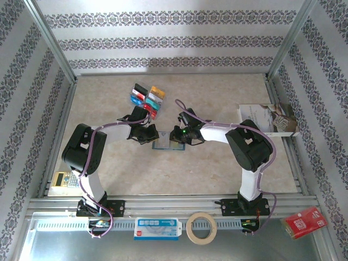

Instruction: Take the credit cards out of the card holder

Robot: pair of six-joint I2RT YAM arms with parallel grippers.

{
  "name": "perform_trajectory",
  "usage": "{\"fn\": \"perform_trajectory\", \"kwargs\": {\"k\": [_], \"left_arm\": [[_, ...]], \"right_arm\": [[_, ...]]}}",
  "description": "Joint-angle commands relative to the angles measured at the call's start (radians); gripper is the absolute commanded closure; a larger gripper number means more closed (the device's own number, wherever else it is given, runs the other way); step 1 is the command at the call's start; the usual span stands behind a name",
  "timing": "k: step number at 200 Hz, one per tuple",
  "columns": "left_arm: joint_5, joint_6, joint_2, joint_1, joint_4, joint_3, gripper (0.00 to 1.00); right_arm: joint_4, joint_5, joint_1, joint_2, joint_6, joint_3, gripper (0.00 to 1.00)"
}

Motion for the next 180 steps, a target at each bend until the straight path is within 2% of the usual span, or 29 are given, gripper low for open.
{"fn": "perform_trajectory", "kwargs": {"k": [1, 63, 180], "left_arm": [[-0.067, 0.007, 0.031, 0.011, -0.053, -0.040, 0.91], [-0.065, 0.008, 0.029, 0.012, -0.053, -0.043, 0.91], [-0.064, 0.009, 0.027, 0.012, -0.053, -0.044, 0.90]], "right_arm": [[0.021, 0.014, -0.009, -0.046, -0.014, -0.018, 0.84], [0.082, -0.079, -0.009, 0.001, 0.012, -0.006, 0.83], [0.017, -0.008, -0.012, 0.021, 0.015, 0.002, 0.82]]}}
